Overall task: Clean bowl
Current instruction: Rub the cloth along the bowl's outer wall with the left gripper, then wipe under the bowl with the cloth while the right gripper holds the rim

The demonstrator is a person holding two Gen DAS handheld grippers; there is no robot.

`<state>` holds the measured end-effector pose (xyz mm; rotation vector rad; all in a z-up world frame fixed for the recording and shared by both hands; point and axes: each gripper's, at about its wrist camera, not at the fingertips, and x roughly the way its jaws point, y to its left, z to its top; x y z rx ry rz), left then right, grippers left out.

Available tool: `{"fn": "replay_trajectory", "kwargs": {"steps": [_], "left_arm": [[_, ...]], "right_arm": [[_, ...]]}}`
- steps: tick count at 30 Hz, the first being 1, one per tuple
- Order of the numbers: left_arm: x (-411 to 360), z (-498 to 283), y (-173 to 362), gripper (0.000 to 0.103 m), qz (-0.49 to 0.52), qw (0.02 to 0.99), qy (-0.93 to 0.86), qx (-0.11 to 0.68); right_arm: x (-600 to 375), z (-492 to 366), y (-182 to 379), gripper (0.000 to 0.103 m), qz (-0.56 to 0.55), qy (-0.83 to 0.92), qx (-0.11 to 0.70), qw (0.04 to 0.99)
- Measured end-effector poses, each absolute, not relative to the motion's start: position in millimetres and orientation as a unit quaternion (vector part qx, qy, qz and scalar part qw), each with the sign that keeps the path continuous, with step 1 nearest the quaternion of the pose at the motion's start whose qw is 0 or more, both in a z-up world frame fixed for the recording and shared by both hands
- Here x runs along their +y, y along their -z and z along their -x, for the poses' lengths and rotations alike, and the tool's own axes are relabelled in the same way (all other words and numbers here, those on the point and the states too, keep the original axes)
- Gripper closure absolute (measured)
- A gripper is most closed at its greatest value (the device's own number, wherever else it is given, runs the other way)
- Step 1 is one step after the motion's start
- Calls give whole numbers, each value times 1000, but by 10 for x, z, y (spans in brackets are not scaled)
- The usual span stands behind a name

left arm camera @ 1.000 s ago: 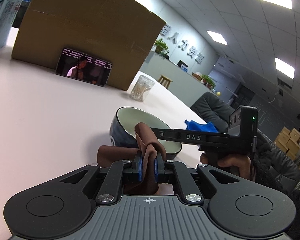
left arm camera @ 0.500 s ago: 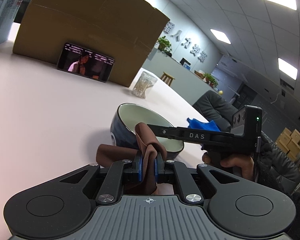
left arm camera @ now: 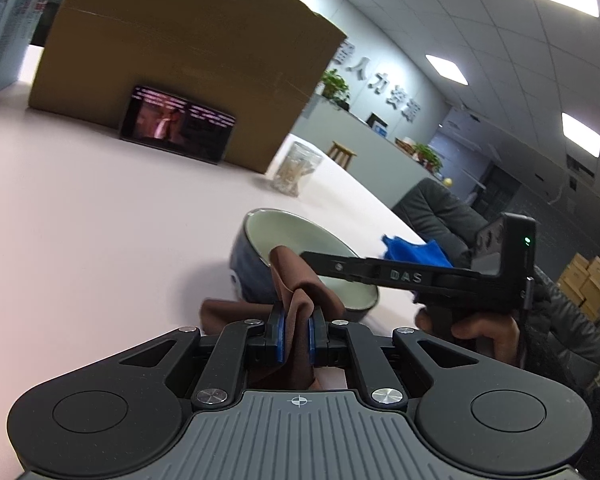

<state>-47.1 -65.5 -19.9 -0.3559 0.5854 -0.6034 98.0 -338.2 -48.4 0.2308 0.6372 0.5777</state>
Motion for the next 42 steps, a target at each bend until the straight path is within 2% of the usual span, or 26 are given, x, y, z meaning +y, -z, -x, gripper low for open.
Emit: {"fn": "replay_trajectory", "kwargs": {"steps": [7,13,14,18,21,26,31,38,40,41,42], "left_arm": [[-619,453,210,94,158,904,266,295],[-640,511,177,92,93,916,239,308],[-636,516,176,87,81,918,230,311],[-612,553,142,49,55,929,210,301],[-643,609,78,33,21,937,210,279],[-806,706,22,22,-55,929,258,259],[-954,690,88,22,-106,909,282,288],[-1008,617,184,22,-122,900,280,311],[-986,589,189,26,-117,900,278,315],[-968,576,188,31,-112,901,277,315],[-948,564,186,41,-107,901,276,316]], "right_arm": [[-3381,-975,484,75,-112,-280,307,902],[-3389,-976,488,75,-113,-281,308,902],[-3389,-980,488,75,-113,-281,308,902],[-3391,-986,487,75,-112,-281,308,902],[-3388,-985,485,74,-112,-281,308,902],[-3385,-984,481,74,-112,-281,308,902],[-3384,-982,479,74,-112,-281,308,902],[-3379,-980,479,74,-113,-281,308,902],[-3377,-980,479,74,-113,-281,308,902],[-3376,-980,479,74,-113,-281,308,902],[-3377,-979,479,74,-113,-281,308,902]]}}
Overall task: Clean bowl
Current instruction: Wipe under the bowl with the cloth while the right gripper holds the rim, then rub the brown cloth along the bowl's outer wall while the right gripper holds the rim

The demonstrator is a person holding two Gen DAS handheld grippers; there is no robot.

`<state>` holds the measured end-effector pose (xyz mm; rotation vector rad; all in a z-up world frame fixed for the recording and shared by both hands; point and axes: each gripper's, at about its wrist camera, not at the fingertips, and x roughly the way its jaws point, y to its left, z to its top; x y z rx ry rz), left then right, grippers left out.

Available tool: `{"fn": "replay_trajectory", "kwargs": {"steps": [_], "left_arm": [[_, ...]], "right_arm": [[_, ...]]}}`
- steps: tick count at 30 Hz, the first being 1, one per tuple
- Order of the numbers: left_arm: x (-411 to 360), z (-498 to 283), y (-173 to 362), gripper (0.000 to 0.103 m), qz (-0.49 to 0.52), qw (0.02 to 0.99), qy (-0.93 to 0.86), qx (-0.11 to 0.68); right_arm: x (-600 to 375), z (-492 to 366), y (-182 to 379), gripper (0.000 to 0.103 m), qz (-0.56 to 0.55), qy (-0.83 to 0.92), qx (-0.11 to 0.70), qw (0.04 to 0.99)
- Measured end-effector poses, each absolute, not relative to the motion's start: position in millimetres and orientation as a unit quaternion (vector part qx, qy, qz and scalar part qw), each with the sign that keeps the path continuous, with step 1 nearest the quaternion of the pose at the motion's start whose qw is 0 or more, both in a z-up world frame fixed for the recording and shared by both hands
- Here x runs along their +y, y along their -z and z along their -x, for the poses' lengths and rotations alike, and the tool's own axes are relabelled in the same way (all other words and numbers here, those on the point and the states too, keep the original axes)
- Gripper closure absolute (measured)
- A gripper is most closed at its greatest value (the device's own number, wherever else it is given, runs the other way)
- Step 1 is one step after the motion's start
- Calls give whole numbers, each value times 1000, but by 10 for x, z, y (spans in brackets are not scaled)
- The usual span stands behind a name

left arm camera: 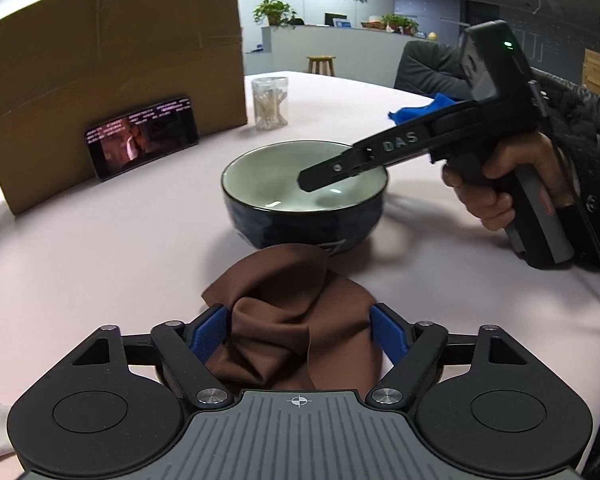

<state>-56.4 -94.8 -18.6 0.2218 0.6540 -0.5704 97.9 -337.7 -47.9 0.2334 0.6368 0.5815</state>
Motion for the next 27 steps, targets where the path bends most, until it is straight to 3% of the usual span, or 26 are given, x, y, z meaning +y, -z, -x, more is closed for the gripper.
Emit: {"fn": "replay_trajectory", "kwargs": {"steps": [1,3,6,15,27], "left_arm": [[-913,543,180,47,-99,903,271,317],[-811,478,169,71,-74,908,259,320],[-668,381,170,86,-29,913,248,322],[-787,460,66,88,51,884,351,305],[-554,428,94,88,127,907,296,271]], "right_arm": [[-3377,-979,479,74,-113,-281,308,902],[-3372,-977,479,74,-113,-281,308,902],[-3374,-983,478,74,-113,-281,308,902],[-3366,-976,477,74,-114,-282,308,902],[-3372,-975,486,73,-114,-282,308,901]]}}
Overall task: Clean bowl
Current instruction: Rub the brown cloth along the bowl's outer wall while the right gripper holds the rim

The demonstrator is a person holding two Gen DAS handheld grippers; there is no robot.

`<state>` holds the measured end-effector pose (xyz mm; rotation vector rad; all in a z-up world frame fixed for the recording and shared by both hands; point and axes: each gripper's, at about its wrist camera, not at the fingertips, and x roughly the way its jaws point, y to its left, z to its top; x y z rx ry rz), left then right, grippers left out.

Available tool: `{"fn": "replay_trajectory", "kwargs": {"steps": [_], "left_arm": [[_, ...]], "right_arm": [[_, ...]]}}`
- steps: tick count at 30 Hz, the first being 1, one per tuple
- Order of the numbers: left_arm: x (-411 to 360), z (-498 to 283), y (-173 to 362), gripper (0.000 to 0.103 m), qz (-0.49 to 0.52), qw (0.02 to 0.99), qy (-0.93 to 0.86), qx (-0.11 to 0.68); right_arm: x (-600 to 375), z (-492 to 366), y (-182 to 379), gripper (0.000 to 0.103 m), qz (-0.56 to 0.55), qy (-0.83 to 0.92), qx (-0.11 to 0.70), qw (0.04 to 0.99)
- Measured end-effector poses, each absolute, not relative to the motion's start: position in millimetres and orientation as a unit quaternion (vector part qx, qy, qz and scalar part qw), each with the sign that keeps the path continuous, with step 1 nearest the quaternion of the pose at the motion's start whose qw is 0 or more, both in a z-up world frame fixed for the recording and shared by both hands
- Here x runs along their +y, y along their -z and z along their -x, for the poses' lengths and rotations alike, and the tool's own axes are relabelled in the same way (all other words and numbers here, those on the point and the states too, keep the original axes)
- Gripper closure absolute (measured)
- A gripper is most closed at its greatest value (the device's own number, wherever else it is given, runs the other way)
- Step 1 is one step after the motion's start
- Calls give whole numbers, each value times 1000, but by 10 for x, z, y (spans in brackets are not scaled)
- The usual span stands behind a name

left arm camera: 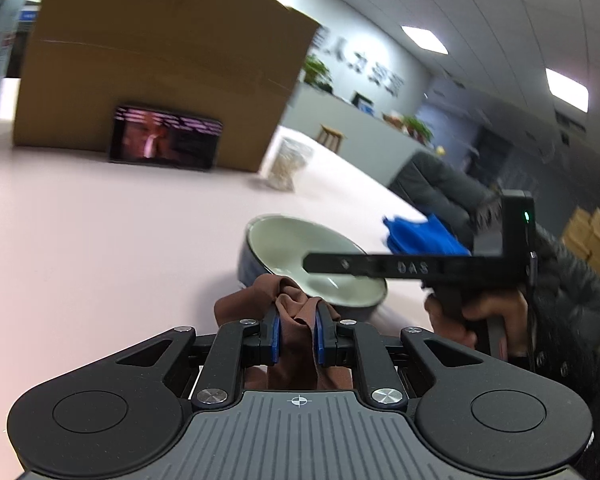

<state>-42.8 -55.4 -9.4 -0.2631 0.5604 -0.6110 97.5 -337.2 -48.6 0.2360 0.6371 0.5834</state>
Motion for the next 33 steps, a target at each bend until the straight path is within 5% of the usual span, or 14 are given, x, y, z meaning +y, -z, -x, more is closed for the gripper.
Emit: {"fn": "replay_trajectory", "kwargs": {"steps": [33], "left_arm": [[-675,357,163,88,136,896,311,286]], "right_arm": [[-3357,-965,488,68,-110,-286,310,900]]}}
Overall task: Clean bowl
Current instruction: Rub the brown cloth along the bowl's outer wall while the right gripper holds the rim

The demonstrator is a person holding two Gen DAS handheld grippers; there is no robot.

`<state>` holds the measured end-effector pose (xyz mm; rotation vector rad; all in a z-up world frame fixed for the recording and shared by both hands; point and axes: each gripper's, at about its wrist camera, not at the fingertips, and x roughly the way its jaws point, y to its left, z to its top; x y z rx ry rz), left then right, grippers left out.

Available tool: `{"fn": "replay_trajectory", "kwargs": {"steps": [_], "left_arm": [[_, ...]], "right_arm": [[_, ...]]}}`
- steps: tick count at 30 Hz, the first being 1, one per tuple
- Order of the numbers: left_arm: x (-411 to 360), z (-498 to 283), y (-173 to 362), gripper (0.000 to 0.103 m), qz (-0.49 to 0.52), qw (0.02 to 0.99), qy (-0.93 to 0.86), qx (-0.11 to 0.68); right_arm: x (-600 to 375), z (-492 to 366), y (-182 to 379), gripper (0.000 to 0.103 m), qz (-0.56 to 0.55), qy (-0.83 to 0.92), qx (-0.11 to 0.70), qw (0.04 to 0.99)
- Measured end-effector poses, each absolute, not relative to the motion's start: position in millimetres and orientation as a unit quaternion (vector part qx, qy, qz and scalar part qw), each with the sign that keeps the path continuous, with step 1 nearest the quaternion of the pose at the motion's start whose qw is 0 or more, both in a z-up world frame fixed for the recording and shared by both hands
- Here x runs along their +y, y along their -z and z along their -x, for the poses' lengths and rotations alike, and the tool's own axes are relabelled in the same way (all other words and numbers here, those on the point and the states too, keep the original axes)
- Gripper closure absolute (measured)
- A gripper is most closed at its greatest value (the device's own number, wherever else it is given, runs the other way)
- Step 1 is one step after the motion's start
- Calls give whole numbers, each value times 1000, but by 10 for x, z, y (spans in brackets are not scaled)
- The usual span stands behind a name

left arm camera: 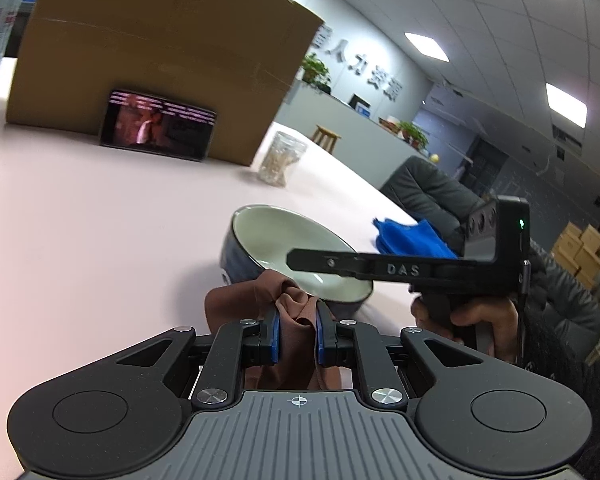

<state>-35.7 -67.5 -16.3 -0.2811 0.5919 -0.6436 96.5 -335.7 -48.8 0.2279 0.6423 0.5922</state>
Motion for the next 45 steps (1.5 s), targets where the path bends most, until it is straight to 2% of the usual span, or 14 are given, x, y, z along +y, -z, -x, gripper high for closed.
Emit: {"fn": "replay_trajectory", "kwargs": {"steps": [45], "left_arm": [[-534,228,101,89,145,906,266,297]], "right_arm": [[-3351,-960,479,66,-107,-287,308,901]]}}
